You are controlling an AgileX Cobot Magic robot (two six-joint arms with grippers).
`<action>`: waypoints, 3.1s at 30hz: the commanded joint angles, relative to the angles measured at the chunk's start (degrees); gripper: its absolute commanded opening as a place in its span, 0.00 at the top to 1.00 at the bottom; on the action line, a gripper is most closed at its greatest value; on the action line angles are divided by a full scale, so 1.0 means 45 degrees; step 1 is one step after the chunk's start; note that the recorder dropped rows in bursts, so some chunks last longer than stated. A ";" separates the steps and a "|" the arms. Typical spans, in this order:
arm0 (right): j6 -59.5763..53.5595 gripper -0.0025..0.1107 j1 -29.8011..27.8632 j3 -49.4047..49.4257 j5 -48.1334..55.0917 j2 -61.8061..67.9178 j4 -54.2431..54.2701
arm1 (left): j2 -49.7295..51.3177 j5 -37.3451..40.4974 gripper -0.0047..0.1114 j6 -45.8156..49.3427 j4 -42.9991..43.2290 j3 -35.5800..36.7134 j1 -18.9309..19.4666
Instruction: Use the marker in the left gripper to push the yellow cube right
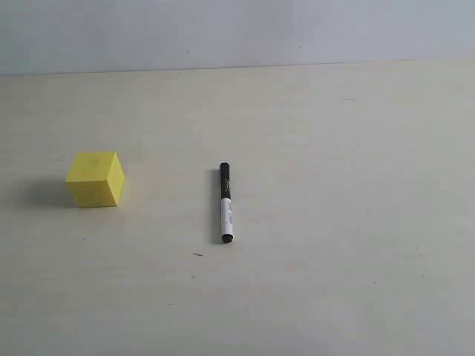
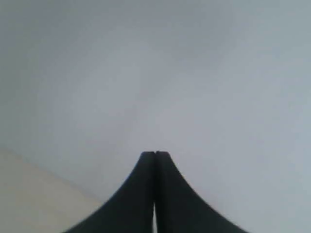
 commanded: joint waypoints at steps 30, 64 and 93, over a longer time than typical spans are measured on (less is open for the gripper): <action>-0.0017 0.98 -0.0064 0.0059 -0.0098 -0.0085 -0.0022 | 1.8639 1.5440 0.96 0.2795 0.0019 -1.4134 -0.4226; -0.0017 0.98 -0.0064 0.0059 -0.0098 -0.0085 -0.0022 | 2.7162 1.4455 0.56 -0.2062 0.2354 -1.9642 -0.9249; -0.0017 0.98 -0.0064 0.0059 -0.0098 -0.0085 -0.0022 | 2.7650 1.4212 0.57 -0.2783 0.2413 -1.9594 -0.9249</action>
